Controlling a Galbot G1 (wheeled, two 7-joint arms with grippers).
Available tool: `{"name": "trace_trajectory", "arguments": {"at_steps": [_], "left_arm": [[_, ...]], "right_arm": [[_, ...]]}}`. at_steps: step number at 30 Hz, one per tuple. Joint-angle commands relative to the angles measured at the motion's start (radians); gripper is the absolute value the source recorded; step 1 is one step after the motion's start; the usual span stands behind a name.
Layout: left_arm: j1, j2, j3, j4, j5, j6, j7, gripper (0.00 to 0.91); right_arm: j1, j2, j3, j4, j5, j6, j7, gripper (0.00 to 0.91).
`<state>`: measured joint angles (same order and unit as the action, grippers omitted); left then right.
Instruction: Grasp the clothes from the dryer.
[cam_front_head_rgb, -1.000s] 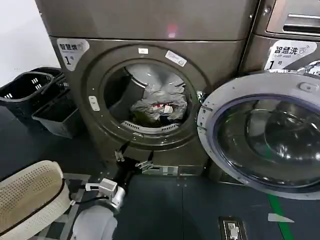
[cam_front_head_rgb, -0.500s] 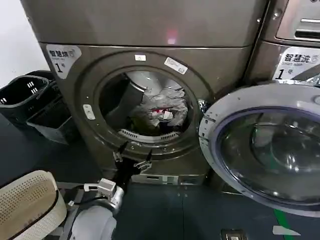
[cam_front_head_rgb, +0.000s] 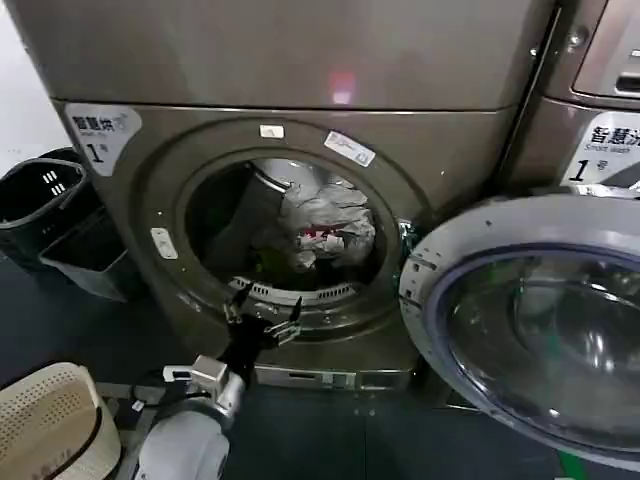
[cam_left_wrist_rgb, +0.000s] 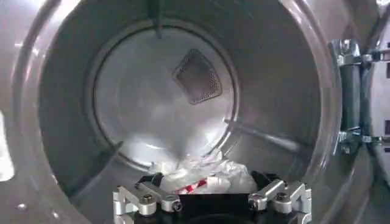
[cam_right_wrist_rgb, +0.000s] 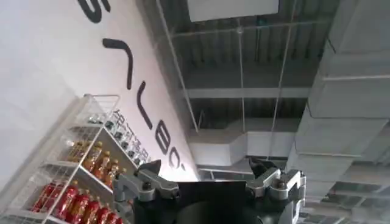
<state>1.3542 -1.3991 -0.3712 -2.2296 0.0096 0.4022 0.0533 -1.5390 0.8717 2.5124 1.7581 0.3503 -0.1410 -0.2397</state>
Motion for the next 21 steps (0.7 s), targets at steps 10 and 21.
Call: {"name": "trace_trajectory", "arguments": {"at_steps": [10, 21], "left_arm": [[-0.091, 0.018, -0.054, -0.001, 0.971, -0.199, 0.2, 0.907], [-0.472, -0.044, -0.059, 0.226, 1.297, -0.302, 0.809, 0.907]], "right_arm": [[0.004, 0.007, 0.031, 0.036, -0.048, -0.02, -0.005, 0.907], [-0.008, 0.044, 0.013, 0.111, -0.057, -0.022, -0.011, 0.907]]}}
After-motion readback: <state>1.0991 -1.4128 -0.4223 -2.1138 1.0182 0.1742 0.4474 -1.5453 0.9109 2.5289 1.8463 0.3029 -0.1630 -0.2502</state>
